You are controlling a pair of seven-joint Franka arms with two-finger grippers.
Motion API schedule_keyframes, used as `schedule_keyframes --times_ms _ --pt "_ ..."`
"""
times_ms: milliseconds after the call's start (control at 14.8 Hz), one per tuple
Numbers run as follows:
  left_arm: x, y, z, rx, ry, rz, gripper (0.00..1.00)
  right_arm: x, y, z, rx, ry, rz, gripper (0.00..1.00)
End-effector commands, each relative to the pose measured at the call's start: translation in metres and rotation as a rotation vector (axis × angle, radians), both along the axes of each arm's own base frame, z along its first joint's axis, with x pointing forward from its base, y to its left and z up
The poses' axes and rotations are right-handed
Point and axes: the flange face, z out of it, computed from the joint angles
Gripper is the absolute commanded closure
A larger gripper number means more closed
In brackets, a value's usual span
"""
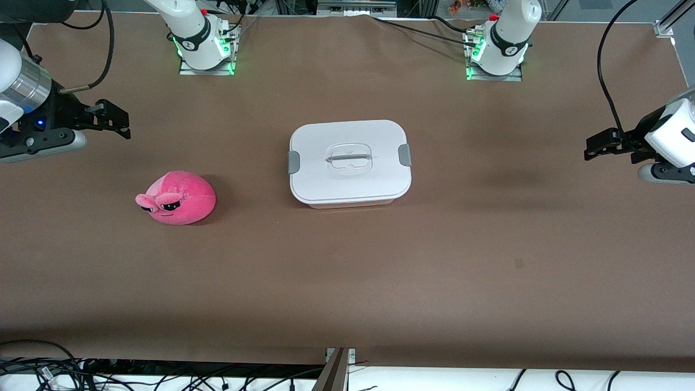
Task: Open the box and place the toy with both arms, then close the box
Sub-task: 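Grasp the box lid handle with the left gripper while the right gripper reaches the toy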
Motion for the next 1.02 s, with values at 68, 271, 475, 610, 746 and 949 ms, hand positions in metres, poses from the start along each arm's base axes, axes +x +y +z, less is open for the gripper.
schedule_keyframes --times_ms 68,271,475,610,746,949 --pt "0.004 0.001 0.004 0.019 -0.010 -0.004 0.00 -0.006 -0.001 0.003 0.014 0.002 -0.008 0.00" --pt "0.004 -0.002 0.004 0.008 -0.010 -0.006 0.00 -0.007 0.004 0.007 0.014 -0.009 0.001 0.00" --pt "-0.001 -0.007 -0.004 0.005 0.046 -0.019 0.00 -0.008 0.001 0.005 0.014 0.000 -0.008 0.00" --pt "0.000 -0.021 -0.011 0.001 0.070 -0.044 0.00 -0.008 0.002 0.005 0.028 0.008 -0.013 0.00" --pt "0.002 -0.050 -0.023 -0.004 0.094 -0.092 0.00 -0.011 0.001 0.004 0.028 0.030 -0.011 0.00" --pt "-0.002 -0.123 -0.039 -0.044 0.125 -0.248 0.00 -0.009 -0.001 0.002 0.022 0.031 -0.011 0.00"
